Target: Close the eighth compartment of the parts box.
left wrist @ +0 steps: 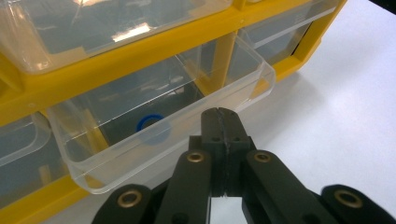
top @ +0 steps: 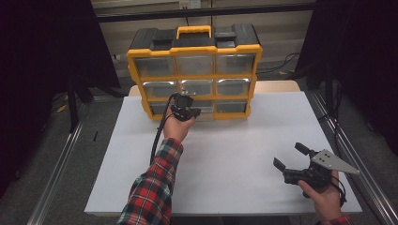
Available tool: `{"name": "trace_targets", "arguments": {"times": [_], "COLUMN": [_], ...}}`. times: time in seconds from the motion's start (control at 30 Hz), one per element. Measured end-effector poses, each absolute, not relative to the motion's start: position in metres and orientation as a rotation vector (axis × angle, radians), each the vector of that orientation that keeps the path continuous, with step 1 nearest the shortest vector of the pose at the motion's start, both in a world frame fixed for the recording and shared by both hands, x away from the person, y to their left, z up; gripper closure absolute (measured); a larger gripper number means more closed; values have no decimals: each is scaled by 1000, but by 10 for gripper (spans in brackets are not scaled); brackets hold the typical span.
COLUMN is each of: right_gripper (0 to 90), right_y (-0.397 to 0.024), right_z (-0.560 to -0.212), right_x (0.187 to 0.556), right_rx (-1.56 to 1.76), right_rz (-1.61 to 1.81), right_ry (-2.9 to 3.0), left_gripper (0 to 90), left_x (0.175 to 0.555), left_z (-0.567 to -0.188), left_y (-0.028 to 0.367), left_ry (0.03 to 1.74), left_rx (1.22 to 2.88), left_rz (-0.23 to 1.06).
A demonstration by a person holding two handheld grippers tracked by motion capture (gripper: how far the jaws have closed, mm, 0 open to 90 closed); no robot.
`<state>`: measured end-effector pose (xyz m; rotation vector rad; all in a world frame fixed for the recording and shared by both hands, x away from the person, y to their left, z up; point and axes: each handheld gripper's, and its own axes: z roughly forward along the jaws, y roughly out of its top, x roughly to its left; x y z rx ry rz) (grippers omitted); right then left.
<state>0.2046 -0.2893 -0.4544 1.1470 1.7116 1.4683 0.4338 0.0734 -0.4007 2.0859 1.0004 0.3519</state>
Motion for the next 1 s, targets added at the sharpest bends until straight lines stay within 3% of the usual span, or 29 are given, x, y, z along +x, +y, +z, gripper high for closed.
{"name": "trace_targets", "arguments": {"times": [1.0], "right_gripper": [9], "right_y": [-289], "right_z": [-454], "right_x": [205], "right_rx": [1147], "right_rz": [1473], "right_ry": [1711], "left_gripper": [900], "left_x": [440], "left_z": [-402], "left_y": [71], "left_ry": [1007], "left_rx": [2082], "left_rz": [382]}}
